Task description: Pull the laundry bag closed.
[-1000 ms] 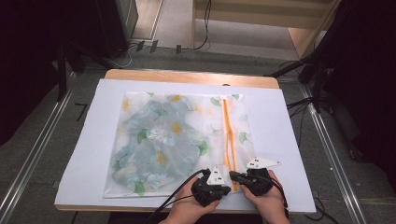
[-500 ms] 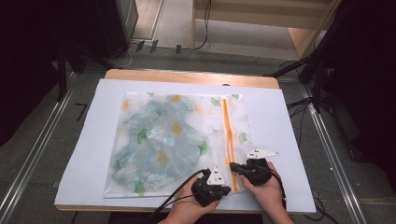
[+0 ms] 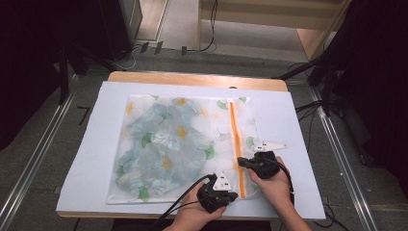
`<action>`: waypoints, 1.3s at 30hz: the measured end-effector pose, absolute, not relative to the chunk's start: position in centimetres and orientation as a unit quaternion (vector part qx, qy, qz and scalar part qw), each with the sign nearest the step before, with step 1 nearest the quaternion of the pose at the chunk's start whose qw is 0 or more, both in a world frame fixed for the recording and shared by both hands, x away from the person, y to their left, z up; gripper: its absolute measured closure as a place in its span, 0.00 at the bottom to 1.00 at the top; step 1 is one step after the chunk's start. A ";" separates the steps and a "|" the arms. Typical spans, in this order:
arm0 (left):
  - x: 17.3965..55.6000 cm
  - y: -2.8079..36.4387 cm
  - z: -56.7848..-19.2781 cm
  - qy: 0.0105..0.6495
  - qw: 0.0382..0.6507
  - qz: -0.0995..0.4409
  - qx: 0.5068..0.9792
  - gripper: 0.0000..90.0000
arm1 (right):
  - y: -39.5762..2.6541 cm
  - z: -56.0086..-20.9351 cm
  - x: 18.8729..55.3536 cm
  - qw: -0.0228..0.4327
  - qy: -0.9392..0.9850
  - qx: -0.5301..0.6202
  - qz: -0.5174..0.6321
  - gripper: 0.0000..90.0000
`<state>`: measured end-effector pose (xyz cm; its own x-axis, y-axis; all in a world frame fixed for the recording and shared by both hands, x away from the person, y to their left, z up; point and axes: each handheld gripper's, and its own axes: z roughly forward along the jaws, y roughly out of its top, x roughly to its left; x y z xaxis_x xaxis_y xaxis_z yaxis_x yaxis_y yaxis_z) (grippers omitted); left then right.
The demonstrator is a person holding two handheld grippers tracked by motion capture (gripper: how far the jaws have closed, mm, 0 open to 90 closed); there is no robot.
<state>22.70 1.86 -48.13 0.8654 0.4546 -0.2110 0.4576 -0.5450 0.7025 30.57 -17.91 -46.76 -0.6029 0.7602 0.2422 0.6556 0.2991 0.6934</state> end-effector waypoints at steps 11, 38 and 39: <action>22.7 1.8 -48.1 0.259 0.400 0.000 0.879 1.00 | -17.8 -46.5 31.9 0.076 0.807 0.435 0.392 1.00; 22.7 1.9 -48.1 0.260 0.400 -0.002 0.879 1.00 | -18.7 -47.7 33.4 0.020 0.791 0.463 0.399 0.90; 22.7 1.9 -48.1 0.260 0.399 -0.002 0.879 1.00 | -18.5 -47.7 33.3 0.021 0.791 0.464 0.397 0.88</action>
<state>22.67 1.88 -48.12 0.8648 0.4557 -0.2109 0.4588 -0.5464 0.7007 33.31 -18.51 -47.71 -0.5680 0.7511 0.3364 0.7186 0.2533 0.6477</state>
